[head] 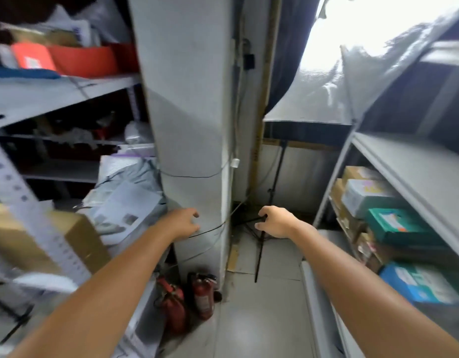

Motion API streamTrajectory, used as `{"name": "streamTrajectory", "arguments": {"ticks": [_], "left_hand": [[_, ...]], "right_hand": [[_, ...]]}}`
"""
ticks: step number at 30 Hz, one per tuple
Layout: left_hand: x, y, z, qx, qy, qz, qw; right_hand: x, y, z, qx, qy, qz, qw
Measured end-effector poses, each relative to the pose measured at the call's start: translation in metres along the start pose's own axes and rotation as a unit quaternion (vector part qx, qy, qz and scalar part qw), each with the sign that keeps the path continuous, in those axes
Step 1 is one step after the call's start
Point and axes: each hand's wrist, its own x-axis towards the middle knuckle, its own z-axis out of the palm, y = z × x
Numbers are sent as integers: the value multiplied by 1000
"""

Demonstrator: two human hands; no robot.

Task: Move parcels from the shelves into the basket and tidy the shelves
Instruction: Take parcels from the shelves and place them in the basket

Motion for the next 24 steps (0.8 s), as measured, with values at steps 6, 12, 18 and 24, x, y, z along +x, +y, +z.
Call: {"name": "streamTrajectory", "arguments": {"ticks": [6,12,18,24], "left_hand": [[81,64,20,28,-36,112,993],[133,132,61,36,-81,216,972],[136,224,110,70,-138,324,933],[121,307,159,81,-163,407,895]], "right_hand": [[-3,69,-9,35,32,123,991],[-31,123,-3,69,49,240,967],[-94,190,14,110,81,360,923],[-137,247,39,171,116,434,877]]}}
